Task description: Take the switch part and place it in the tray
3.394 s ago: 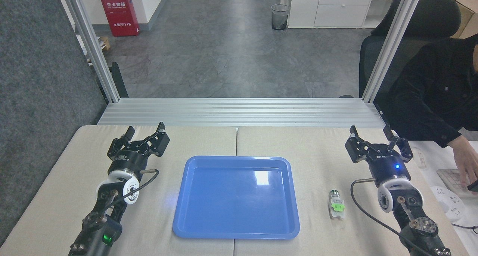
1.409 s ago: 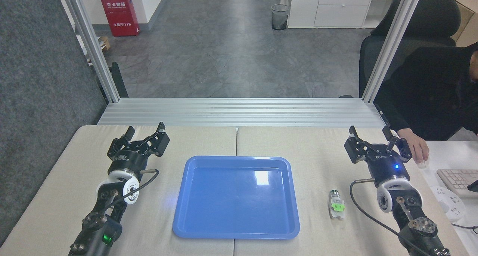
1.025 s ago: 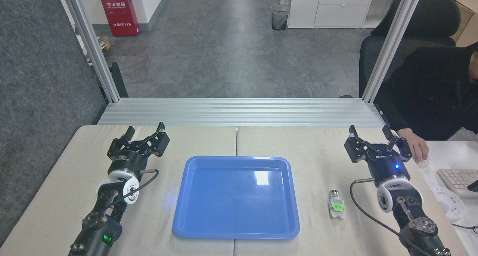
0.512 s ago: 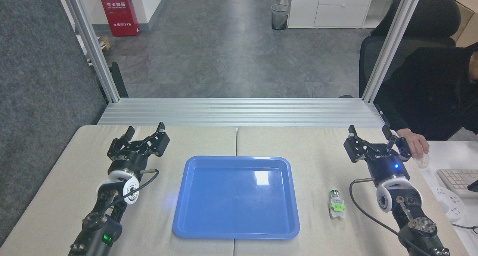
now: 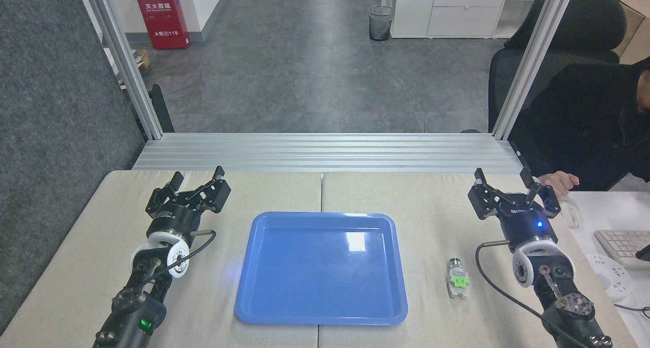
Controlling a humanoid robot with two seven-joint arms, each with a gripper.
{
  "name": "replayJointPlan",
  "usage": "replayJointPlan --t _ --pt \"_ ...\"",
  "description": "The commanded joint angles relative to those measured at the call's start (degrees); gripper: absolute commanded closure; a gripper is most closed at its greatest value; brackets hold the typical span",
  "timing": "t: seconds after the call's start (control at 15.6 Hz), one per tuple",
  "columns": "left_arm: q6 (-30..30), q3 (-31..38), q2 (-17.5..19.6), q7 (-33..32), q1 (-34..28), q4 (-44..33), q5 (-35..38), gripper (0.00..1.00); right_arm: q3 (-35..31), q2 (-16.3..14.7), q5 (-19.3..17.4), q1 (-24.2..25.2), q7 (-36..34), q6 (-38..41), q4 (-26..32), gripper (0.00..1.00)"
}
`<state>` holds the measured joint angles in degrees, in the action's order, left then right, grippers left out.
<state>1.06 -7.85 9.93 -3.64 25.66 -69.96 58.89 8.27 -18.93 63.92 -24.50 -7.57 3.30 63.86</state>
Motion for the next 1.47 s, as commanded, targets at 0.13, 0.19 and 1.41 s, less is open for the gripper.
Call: replayJointPlan --t 0.13,0.19,1.41 --pt "-0.01 0.03 0.00 0.03 0.00 0.00 0.00 0.00 -0.01 -0.05 0.07 -0.11 0.02 -0.04 0.04 0.02" --pt "-0.01 0.03 0.00 0.03 0.00 0.00 0.00 0.00 -0.01 -0.05 0.07 -0.11 0.02 -0.04 -0.05 0.02" --pt "-0.01 -0.06 0.00 0.03 0.00 0.00 0.00 0.00 -0.01 -0.14 0.07 -0.11 0.02 -0.13 -0.05 0.02"
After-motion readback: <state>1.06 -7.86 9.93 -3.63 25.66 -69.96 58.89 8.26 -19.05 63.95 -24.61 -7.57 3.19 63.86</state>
